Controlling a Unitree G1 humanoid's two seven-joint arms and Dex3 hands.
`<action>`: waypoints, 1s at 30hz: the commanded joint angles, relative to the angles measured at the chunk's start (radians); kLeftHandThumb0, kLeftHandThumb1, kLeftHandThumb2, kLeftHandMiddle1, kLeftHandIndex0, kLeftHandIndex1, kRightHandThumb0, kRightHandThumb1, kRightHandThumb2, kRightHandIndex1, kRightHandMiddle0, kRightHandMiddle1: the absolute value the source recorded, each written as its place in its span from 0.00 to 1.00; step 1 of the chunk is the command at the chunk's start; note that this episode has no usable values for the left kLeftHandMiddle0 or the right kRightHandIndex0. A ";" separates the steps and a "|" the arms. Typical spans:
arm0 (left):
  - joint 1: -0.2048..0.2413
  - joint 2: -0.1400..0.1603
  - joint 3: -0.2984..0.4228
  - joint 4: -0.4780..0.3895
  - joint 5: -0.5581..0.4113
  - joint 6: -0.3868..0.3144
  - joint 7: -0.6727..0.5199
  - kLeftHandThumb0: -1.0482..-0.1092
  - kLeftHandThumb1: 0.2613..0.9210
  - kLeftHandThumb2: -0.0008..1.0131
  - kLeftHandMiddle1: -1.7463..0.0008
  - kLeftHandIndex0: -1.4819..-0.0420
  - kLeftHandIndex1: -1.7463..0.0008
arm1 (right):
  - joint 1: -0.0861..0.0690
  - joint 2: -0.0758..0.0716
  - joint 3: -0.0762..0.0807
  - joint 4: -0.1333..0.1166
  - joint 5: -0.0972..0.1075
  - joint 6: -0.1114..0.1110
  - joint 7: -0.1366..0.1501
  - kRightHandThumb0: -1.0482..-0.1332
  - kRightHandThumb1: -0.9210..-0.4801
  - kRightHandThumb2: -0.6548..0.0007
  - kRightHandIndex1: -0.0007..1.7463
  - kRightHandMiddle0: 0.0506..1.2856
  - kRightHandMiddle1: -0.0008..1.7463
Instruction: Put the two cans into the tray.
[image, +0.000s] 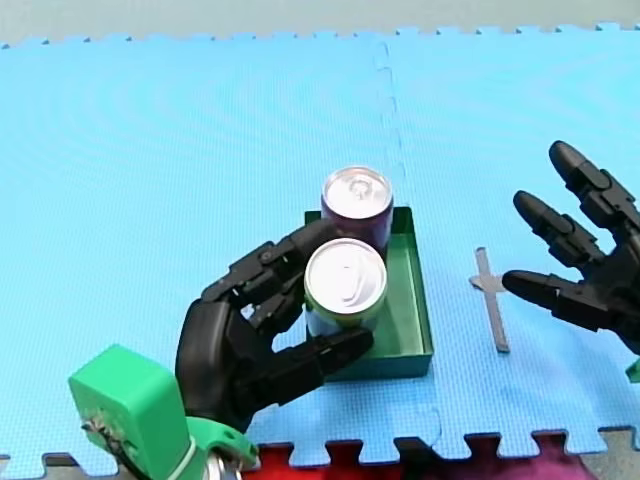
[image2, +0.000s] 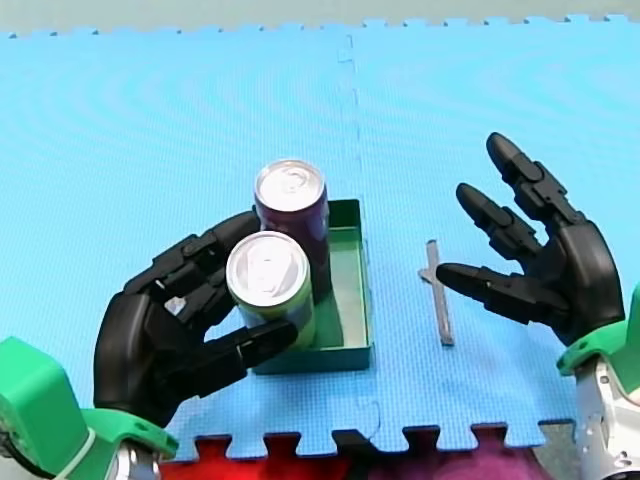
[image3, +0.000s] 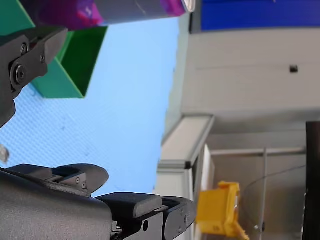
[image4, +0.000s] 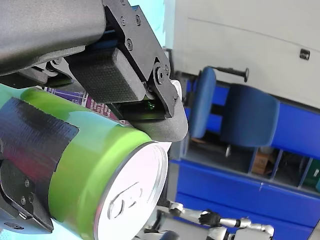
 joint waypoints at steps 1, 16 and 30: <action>-0.007 -0.016 0.003 0.000 -0.004 -0.009 0.000 0.72 0.74 0.00 1.00 0.13 1.00 | 0.004 -0.005 -0.001 -0.004 0.001 0.001 0.000 0.49 0.55 1.00 0.00 0.20 0.00; -0.016 -0.018 0.013 0.016 -0.003 -0.002 0.009 0.72 0.74 0.00 1.00 0.13 1.00 | 0.002 -0.002 -0.002 0.000 0.005 0.004 0.005 0.51 0.55 1.00 0.00 0.20 0.00; -0.007 -0.018 0.005 -0.014 -0.007 0.020 0.019 0.62 0.68 0.00 1.00 0.44 1.00 | 0.003 -0.001 -0.001 -0.001 0.002 0.001 0.000 0.50 0.54 1.00 0.00 0.20 0.00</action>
